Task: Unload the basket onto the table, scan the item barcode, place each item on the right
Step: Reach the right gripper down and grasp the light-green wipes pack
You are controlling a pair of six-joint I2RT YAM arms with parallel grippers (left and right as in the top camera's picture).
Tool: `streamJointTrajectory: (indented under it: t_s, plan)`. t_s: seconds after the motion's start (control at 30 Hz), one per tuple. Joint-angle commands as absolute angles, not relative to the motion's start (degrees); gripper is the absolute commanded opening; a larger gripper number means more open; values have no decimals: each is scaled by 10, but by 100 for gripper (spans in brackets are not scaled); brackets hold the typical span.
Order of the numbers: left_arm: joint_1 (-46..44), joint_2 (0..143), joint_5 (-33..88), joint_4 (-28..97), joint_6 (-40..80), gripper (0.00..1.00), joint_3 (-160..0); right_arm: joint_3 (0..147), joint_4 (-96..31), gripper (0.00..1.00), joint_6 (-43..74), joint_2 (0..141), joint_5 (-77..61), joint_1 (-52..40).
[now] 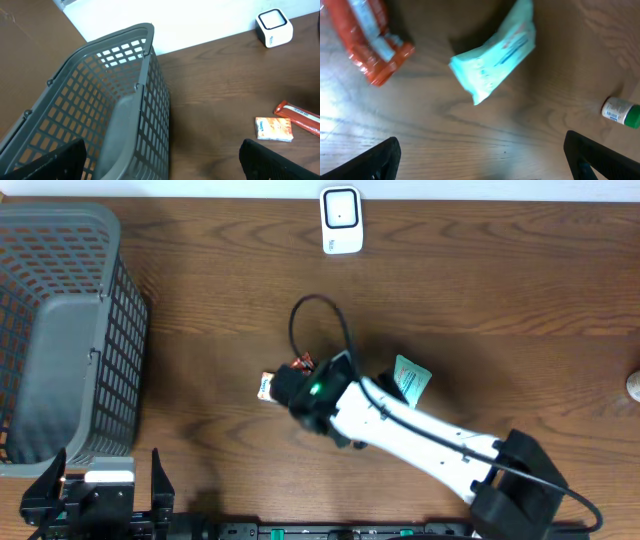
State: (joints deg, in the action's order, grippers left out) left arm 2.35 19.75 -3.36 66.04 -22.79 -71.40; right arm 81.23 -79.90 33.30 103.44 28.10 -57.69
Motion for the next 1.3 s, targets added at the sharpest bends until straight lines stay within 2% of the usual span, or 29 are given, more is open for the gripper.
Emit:
streamJointTrajectory:
  t_s: [0.0, 0.3, 0.73, 0.93, 1.13, 1.17, 1.27]
  plan:
    - [21, 194, -35, 660, -233, 98, -711, 783, -781, 99, 353, 1028, 300, -601]
    - [21, 194, -35, 660, -233, 98, -711, 680, -684, 99, 343, 1028, 351, -600]
    - [21, 194, -35, 660, -233, 98, -711, 566, -512, 99, 256, 1028, 390, -588]
    - [21, 194, -35, 660, -233, 98, -711, 533, -458, 99, 252, 1028, 405, -540]
    - [21, 193, -35, 660, -233, 98, -711, 505, -382, 99, 200, 1028, 393, -466]
    - [21, 194, -35, 660, -233, 98, -711, 505, -380, 94, 194, 1028, 386, -457]
    - [21, 194, -35, 660, -233, 98, -711, 505, -375, 72, 176, 1028, 366, -431]
